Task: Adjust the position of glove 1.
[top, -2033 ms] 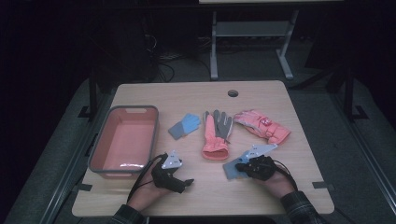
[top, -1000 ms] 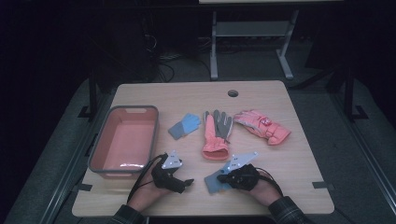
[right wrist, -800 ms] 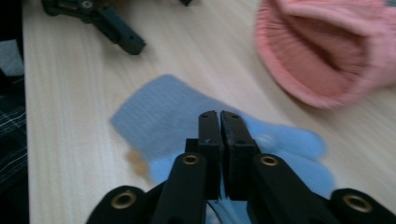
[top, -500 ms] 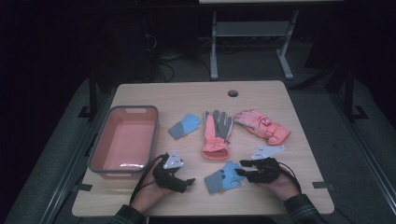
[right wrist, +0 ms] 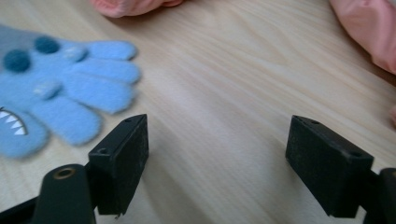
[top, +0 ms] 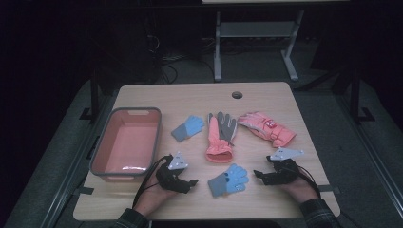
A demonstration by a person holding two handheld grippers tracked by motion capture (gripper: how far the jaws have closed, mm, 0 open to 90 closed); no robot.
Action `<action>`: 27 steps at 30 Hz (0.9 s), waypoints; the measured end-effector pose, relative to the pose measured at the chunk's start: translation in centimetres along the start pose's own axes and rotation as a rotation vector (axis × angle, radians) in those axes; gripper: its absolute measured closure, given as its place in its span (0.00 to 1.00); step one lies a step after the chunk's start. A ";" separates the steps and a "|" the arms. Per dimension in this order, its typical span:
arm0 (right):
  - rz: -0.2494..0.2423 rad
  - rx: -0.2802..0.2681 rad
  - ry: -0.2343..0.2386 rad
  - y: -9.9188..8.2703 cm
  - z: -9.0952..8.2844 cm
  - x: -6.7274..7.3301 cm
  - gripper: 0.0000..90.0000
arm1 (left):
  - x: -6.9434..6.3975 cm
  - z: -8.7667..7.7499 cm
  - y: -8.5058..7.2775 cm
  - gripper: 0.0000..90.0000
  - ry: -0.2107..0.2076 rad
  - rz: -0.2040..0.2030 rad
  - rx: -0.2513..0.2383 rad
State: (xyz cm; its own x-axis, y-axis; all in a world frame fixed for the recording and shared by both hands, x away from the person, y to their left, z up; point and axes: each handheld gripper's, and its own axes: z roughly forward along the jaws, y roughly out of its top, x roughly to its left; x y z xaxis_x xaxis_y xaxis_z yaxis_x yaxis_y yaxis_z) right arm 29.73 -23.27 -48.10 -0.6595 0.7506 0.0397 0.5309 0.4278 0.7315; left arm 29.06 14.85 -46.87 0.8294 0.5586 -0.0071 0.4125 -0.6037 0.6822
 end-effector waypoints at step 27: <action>0.009 0.002 -0.009 0.0 0.1 -0.2 0.19 | 4.0 0.3 8.1 0.36 0.026 -0.068 -0.065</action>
State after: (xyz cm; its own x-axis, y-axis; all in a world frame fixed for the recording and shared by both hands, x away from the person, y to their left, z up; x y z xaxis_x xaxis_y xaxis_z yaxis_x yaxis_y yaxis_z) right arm 29.91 -23.35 -48.16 -0.6500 0.7588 0.0403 0.5378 0.4218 0.7300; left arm 35.86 12.06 -41.64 0.7900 0.6121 -0.0365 0.4413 -0.5262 0.7269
